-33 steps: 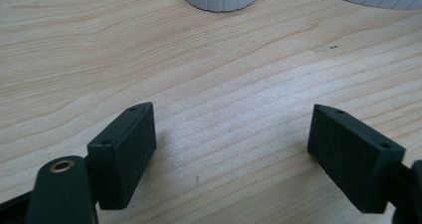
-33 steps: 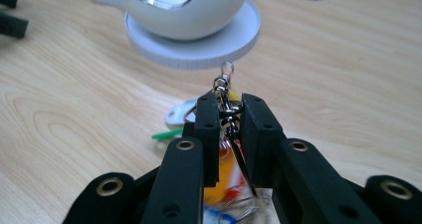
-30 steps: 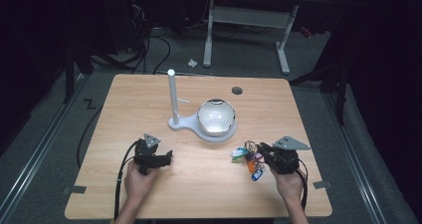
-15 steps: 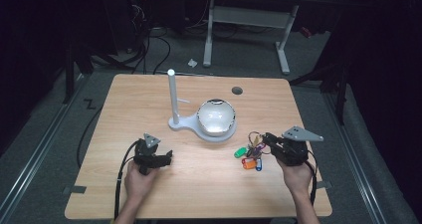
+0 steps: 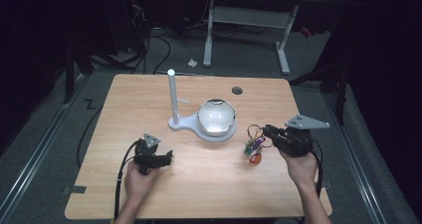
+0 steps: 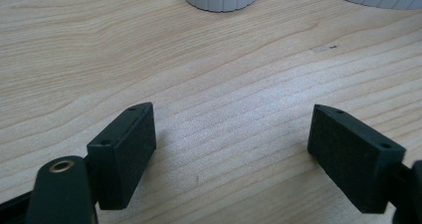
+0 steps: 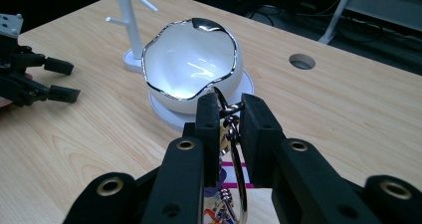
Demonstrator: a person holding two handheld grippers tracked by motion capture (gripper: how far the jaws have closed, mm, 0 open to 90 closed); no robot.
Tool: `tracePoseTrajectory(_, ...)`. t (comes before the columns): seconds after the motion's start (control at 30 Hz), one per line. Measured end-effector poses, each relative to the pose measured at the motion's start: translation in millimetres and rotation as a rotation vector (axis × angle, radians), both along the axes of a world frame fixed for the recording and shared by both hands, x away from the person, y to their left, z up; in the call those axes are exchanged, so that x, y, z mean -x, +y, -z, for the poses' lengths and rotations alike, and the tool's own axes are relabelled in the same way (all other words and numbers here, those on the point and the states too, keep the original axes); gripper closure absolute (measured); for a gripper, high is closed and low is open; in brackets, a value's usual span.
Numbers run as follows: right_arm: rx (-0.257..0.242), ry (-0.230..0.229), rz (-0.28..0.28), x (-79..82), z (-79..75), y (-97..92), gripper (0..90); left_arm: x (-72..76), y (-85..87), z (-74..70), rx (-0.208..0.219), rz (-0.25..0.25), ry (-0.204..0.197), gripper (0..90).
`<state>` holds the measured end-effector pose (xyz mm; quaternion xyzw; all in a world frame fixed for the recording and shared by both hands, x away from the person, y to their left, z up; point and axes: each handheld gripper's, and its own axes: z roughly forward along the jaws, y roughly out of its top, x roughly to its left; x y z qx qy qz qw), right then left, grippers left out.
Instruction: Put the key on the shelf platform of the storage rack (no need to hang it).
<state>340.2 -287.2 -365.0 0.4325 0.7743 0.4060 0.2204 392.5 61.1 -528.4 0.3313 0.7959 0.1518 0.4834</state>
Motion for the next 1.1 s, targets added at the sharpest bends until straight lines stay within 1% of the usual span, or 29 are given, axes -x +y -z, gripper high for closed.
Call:
tracePoseTrajectory(0.03, 0.003, 0.002, -0.005, -1.4, -3.0, 0.6, 79.5, 0.0, 0.0, 0.0, 0.000, 0.000, 0.000, 19.3)
tracePoseTrajectory(0.07, 0.011, 0.007, -0.013, -3.8, -10.5, 1.9, 79.5, 0.0, 0.1, 0.1, -0.001, 0.001, 0.000, 19.2)
tracePoseTrajectory(0.13, 0.016, 0.003, -0.018, -4.6, -13.0, 2.2, 79.5, 0.1, -0.4, -0.4, 0.006, -0.004, 0.005, 19.2)
tracePoseTrajectory(0.2, 0.009, 0.000, -0.028, -6.7, -19.9, 3.8, 79.5, 0.1, -0.4, -0.4, 0.006, -0.004, 0.005, 19.2)
tracePoseTrajectory(0.27, 0.018, -0.002, -0.037, -8.7, -27.0, 6.5, 79.4, 0.1, -0.2, -0.3, 0.003, -0.002, 0.004, 19.2)
tracePoseTrajectory(0.4, 0.023, -0.006, -0.068, -15.0, -39.9, 13.8, 79.5, 0.1, -0.3, -0.3, 0.005, -0.003, 0.005, 19.2)
tracePoseTrajectory(0.43, 0.022, -0.009, -0.081, -18.4, -46.7, 19.2, 79.4, 0.2, -0.4, -0.3, 0.005, -0.002, 0.005, 19.0)
tracePoseTrajectory(0.5, 0.027, -0.014, -0.088, -19.6, -48.9, 20.9, 79.5, 0.2, -0.5, -0.3, 0.006, -0.003, 0.005, 18.9)
tracePoseTrajectory(0.63, 0.012, -0.023, -0.119, -26.6, -59.3, 30.4, 79.5, 0.4, -0.5, -0.3, 0.005, -0.002, 0.006, 18.9)
tracePoseTrajectory(0.8, 0.022, -0.027, -0.151, -37.7, -71.1, 46.1, 79.5, 0.5, -0.4, -0.3, 0.005, -0.002, 0.006, 18.7)
tracePoseTrajectory(0.9, 0.016, -0.030, -0.157, -41.7, -73.9, 50.3, 79.5, 0.6, -0.5, -0.3, 0.005, -0.001, 0.006, 18.6)
tracePoseTrajectory(0.93, 0.005, -0.027, -0.163, -46.7, -76.4, 54.2, 79.5, 0.7, -0.4, -0.2, 0.003, 0.000, 0.005, 18.6)
tracePoseTrajectory(1.0, 0.006, -0.029, -0.166, -48.0, -76.9, 55.0, 79.5, 0.7, -0.5, -0.2, 0.004, -0.001, 0.005, 18.6)
tracePoseTrajectory(1.03, 0.010, -0.027, -0.169, -53.2, -79.1, 59.3, 79.5, 0.7, -0.5, -0.2, 0.005, -0.001, 0.005, 18.6)
tracePoseTrajectory(1.1, 0.013, -0.026, -0.170, -55.7, -79.8, 61.2, 79.5, 0.7, -0.5, -0.2, 0.004, 0.000, 0.006, 18.6)
